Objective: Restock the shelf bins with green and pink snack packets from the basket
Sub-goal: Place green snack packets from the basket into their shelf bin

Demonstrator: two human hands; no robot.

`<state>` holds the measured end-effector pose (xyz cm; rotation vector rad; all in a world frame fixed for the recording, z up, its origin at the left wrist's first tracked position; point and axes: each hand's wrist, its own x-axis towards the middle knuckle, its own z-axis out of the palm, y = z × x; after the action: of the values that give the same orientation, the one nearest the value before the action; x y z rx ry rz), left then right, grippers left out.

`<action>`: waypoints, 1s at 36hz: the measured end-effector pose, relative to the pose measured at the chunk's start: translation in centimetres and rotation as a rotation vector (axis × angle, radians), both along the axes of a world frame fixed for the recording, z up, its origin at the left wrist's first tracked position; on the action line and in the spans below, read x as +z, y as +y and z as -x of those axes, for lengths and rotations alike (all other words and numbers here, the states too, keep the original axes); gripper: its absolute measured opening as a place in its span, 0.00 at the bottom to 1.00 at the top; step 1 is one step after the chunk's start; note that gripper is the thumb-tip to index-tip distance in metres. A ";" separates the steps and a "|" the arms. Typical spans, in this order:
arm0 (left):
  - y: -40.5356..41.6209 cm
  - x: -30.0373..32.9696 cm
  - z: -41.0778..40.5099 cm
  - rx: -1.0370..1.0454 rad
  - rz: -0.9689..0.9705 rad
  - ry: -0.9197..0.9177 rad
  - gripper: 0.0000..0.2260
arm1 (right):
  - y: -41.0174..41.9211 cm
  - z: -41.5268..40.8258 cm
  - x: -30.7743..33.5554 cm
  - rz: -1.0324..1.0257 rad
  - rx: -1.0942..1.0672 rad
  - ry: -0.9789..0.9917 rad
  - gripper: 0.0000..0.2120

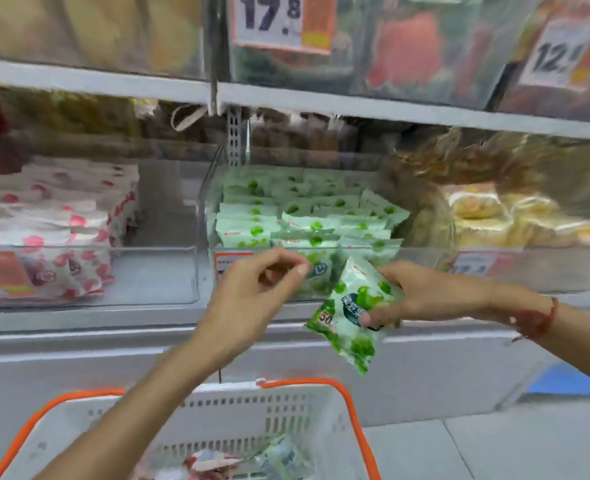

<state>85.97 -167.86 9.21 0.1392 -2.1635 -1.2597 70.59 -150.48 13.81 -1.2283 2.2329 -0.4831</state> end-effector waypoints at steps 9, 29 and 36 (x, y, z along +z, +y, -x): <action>-0.9 5.9 8.9 0.150 0.706 -0.193 0.17 | 2.6 5.9 6.7 0.396 -0.524 0.134 0.15; -2.0 3.7 11.0 0.088 0.746 -0.489 0.25 | -7.1 13.0 2.1 -0.351 -0.262 1.036 0.33; -2.2 3.5 11.0 0.079 0.765 -0.473 0.26 | -7.6 14.8 2.8 -0.424 -0.210 0.745 0.25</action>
<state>74.97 -170.08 12.70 0.2112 -2.8554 -0.2978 55.76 -158.12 16.59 -1.0452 2.8835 0.4482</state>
